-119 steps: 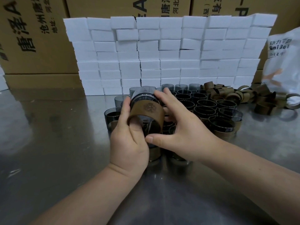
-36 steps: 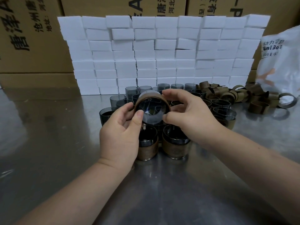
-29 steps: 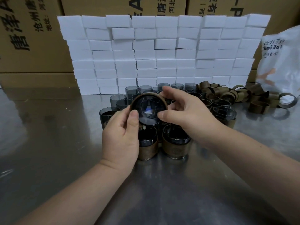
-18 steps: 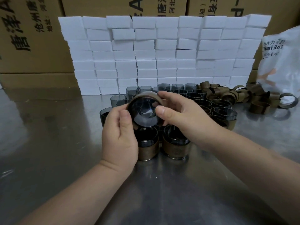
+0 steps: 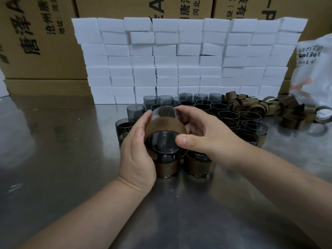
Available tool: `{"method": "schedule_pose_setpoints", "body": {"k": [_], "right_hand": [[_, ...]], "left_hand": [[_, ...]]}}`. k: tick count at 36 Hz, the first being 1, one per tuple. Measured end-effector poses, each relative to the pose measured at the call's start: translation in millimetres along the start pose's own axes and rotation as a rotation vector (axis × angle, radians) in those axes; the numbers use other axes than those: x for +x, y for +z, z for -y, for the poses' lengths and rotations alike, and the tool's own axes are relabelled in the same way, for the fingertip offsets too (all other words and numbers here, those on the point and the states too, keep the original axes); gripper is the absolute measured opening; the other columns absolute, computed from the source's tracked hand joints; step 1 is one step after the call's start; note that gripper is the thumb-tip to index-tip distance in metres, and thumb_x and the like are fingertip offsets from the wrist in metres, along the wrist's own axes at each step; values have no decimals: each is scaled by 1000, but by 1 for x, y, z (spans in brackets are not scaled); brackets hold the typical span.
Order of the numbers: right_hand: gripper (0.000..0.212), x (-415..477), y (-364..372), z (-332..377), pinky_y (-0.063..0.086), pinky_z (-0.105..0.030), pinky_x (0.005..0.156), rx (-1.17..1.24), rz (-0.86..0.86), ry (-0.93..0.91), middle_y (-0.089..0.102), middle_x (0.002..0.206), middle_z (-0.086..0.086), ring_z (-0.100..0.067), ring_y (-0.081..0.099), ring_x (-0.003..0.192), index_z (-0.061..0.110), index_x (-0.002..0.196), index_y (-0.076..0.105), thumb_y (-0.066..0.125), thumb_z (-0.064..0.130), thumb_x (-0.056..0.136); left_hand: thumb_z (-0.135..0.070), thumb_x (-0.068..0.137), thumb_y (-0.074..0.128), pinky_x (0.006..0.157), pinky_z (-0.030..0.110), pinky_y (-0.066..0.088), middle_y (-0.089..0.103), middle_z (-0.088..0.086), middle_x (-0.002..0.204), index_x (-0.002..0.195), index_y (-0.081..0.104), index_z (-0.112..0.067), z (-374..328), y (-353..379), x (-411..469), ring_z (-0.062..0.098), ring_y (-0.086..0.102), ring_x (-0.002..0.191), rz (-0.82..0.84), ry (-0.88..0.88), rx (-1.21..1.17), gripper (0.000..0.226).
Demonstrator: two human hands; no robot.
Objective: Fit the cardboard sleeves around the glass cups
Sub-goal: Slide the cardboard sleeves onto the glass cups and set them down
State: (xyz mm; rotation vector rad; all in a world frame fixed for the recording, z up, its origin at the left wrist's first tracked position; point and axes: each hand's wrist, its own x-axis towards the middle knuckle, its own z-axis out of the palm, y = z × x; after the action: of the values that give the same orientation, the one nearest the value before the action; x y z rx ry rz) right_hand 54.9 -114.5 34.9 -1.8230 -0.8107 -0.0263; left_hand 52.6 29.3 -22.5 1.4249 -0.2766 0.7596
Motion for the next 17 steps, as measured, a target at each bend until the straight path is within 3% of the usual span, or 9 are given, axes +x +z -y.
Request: {"method": "schedule_pose_setpoints", "body": {"k": [3,6,10,12,14,17], "right_hand": [[49,0,-1,-2,52,-46,81,-41,48,-15,56,114,1,-32,59,92,39,111,46,68,34,67],[44,-2,-2,-2,49,-16,78,-24,126,-25,53,112,22,0,60,100,44,110,42,64,32,72],[64,-2,3,-1,41,-5,84,-109,125,-30,40,121,30,18,50,106,40,131,27,57,47,75],[57,-3,11,-3,40,-5,86,-186,87,-70,43,120,26,16,49,106,42,125,27,48,60,75],[44,-5,20,-6,43,-16,91,-162,8,-83,53,114,20,7,52,105,44,113,34,37,66,75],[57,-5,26,-10,45,-29,92,-157,-195,-130,57,111,23,5,54,103,40,113,43,28,77,74]], "left_hand": [[-11,83,32,98,41,45,66,1,109,108,60,-21,-4,1,1,20,59,110,-25,-1,-105,39],[-17,75,32,90,37,46,69,-6,97,99,63,-26,0,1,3,18,61,103,-46,-5,-168,40],[-34,69,37,82,26,44,68,-14,95,95,64,-35,4,0,2,11,61,98,-34,74,-126,37],[-35,72,34,83,28,43,67,-15,98,99,60,-35,6,-1,0,10,60,98,-5,130,-56,37],[-34,76,32,85,31,41,65,-16,100,103,56,-35,8,-3,-1,11,58,99,15,182,-6,36],[-33,82,30,87,29,41,60,-19,104,110,50,-41,7,-4,-2,12,56,101,38,292,73,36]]}}
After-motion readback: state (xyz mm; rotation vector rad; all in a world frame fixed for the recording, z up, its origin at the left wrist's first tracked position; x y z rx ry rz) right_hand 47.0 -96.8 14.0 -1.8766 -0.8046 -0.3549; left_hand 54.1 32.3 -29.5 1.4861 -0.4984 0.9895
